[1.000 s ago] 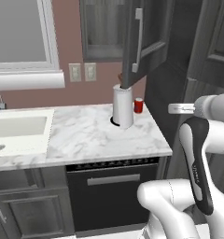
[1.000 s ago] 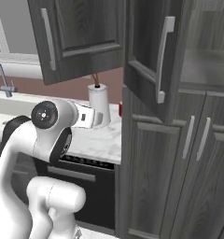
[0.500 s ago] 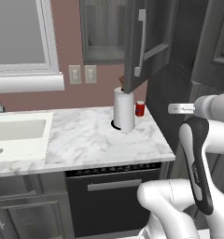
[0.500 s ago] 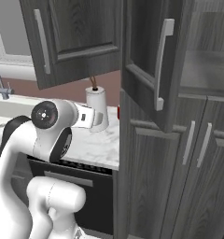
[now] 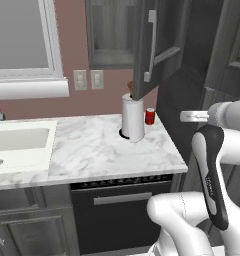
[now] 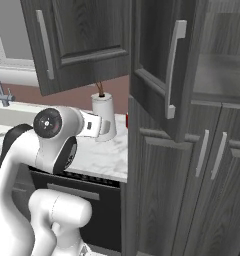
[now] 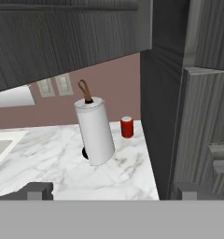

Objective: Close all open cabinet doors.

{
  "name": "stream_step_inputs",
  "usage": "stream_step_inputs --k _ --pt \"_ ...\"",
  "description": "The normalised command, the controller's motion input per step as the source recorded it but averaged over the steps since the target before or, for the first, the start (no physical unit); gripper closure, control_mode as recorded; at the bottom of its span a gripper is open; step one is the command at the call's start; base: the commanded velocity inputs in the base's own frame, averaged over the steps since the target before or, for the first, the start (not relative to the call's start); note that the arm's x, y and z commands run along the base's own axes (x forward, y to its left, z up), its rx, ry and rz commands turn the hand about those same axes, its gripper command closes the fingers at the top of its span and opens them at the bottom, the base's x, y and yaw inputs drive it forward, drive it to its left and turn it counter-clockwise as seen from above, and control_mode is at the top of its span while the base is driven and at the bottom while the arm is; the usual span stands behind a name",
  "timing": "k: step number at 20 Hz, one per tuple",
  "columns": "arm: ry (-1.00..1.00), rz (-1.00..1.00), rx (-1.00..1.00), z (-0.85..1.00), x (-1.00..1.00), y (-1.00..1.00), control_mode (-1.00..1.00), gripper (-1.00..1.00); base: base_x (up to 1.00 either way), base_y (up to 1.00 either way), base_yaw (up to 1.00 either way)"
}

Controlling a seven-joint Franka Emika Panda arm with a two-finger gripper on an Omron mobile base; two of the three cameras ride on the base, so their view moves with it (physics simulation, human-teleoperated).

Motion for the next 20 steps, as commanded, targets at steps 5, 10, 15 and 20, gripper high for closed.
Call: stream_step_inputs --k 5,10,15,20 --pt "0.0 0.0 0.0 0.0 0.0 0.0 1.0 -1.0 0.06 0.02 0.0" --pt "0.0 0.0 0.0 0.0 0.0 0.0 1.0 -1.0 0.06 0.05 0.0" --pt "0.0 0.0 0.0 0.0 0.0 0.0 1.0 -1.0 0.22 0.18 0.0" --pt "0.0 0.0 0.0 0.0 0.0 0.0 1.0 -1.0 0.19 0.08 0.0"
